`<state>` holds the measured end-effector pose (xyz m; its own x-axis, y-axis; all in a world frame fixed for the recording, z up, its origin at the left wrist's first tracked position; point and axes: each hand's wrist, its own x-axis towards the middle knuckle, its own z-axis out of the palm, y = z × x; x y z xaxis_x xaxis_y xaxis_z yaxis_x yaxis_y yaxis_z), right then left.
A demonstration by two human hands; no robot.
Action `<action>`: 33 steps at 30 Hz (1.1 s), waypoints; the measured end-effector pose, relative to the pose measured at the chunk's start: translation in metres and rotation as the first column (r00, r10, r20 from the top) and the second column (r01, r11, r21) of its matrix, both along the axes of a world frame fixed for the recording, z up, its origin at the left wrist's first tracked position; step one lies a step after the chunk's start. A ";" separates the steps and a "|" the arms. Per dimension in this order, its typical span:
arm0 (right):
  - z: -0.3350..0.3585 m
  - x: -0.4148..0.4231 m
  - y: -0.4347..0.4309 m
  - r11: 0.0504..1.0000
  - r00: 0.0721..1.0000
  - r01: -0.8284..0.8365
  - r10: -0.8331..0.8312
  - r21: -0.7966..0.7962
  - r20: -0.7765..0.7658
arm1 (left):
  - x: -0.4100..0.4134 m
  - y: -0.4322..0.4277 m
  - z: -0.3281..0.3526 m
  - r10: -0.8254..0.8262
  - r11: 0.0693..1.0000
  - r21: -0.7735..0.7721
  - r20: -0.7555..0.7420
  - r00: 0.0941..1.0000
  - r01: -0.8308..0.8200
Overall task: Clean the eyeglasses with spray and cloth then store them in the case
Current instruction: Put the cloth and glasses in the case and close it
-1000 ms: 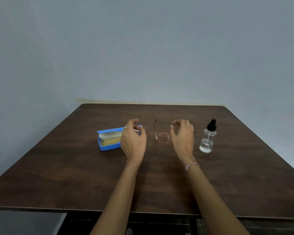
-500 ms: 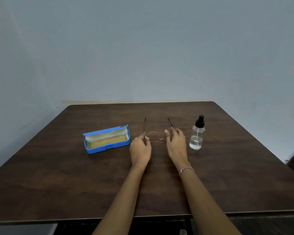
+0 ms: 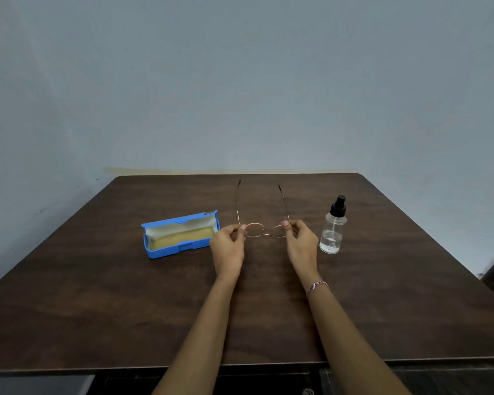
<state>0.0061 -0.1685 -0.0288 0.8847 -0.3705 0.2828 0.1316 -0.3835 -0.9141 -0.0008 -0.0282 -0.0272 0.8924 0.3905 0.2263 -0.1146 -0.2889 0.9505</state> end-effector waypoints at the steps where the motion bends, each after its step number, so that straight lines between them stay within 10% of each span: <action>1: 0.000 0.001 0.000 0.999 1.000 -0.017 0.016 0.043 0.019 | 0.000 0.001 0.001 0.005 1.000 -0.027 0.007 1.000 -0.005; 14: 0.001 0.006 -0.001 0.855 0.992 -0.106 0.060 0.507 0.107 | -0.004 0.006 0.013 0.026 0.886 -0.460 0.165 0.986 0.053; 33: 0.006 -0.001 -0.002 0.992 0.996 -0.056 0.048 0.109 0.080 | -0.010 0.006 0.016 0.028 0.974 -0.227 0.118 0.993 0.000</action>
<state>0.0054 -0.1710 -0.0223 0.8806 -0.3576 0.3109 0.2207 -0.2711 -0.9369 -0.0109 -0.0224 -0.0108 0.8584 0.4558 0.2353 -0.2287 -0.0705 0.9709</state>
